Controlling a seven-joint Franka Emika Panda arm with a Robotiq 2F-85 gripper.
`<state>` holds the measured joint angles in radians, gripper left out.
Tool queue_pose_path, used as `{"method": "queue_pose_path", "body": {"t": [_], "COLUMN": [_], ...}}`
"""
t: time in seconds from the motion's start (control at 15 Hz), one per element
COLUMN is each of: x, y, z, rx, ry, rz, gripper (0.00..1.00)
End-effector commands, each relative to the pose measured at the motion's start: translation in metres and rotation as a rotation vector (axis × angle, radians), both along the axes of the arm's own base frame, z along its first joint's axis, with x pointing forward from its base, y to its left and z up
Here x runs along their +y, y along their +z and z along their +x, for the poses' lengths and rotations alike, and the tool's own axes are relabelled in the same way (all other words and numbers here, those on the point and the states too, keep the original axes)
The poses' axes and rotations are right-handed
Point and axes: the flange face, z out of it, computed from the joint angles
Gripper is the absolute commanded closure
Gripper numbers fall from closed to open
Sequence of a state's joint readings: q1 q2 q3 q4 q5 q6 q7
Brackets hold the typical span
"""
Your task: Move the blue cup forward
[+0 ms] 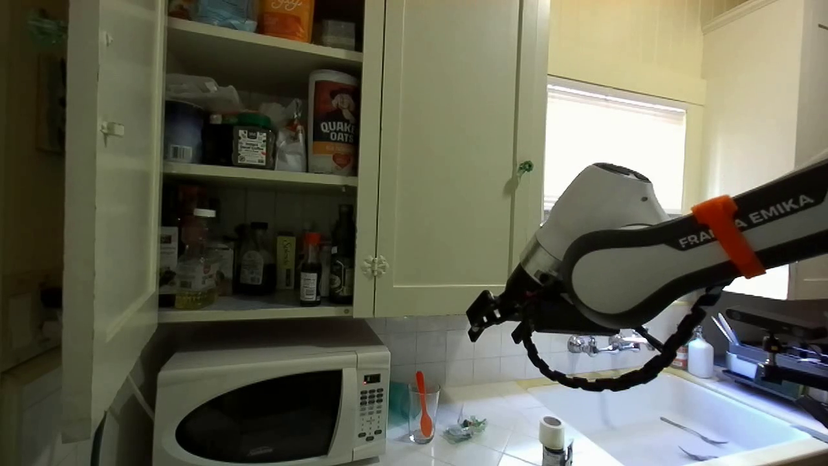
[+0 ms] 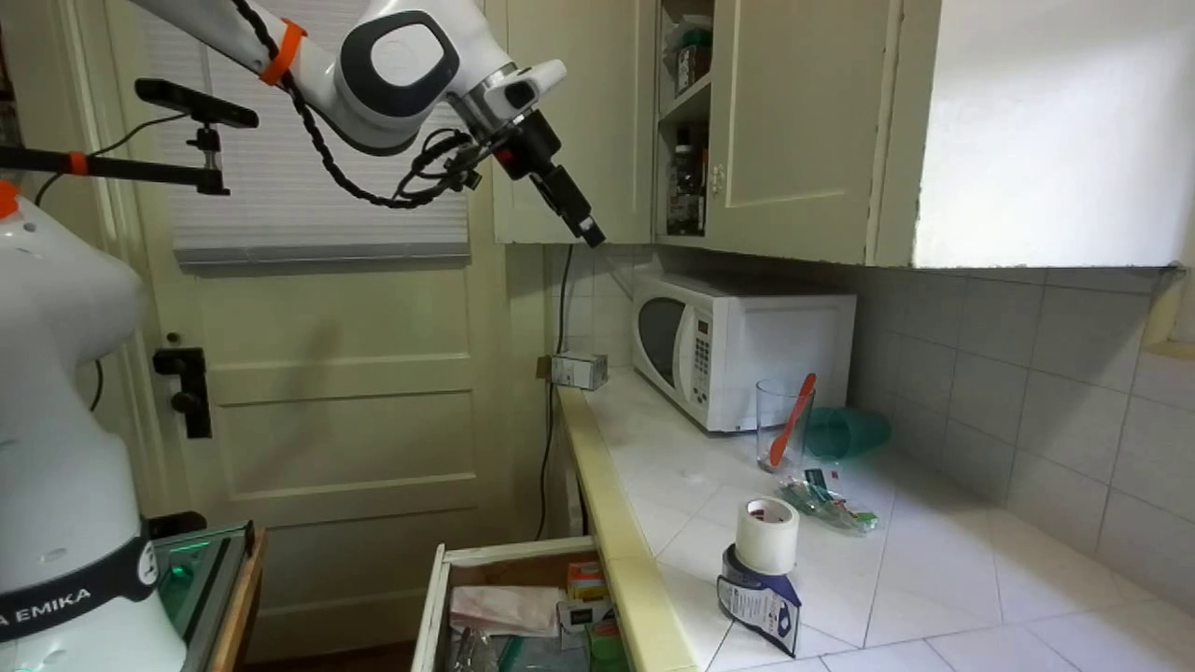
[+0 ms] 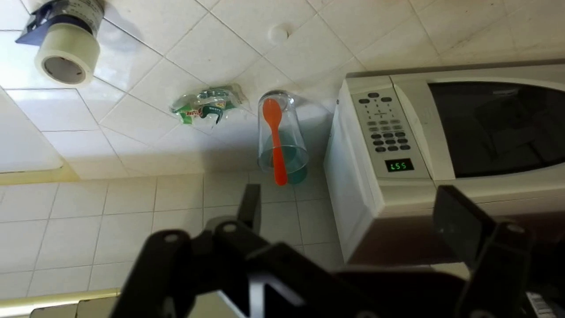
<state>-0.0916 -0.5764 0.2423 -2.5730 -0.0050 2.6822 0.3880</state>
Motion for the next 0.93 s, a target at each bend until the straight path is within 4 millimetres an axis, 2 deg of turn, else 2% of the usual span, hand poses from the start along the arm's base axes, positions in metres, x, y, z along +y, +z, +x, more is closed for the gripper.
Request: {"method": "queue_pose_path", "body": {"t": [0.0, 0.27, 0.4, 0.6, 0.87], "x": [-0.012, -0.044, -0.065, -0.092, -0.122], "y": [-0.015, -0.033, -0.049, -0.080, -0.127], "z": [0.008, 0.013, 0.012, 0.006, -0.001], "rx": [-0.009, 0.016, 0.036, 0.084, 0.168], "ry": [-0.064, -0.117, -0.159, -0.226, -0.327], "rz": [-0.020, -0.015, 0.022, 0.017, -0.082], "gripper": [0.00, 0.00, 0.00, 0.00, 0.00]}}
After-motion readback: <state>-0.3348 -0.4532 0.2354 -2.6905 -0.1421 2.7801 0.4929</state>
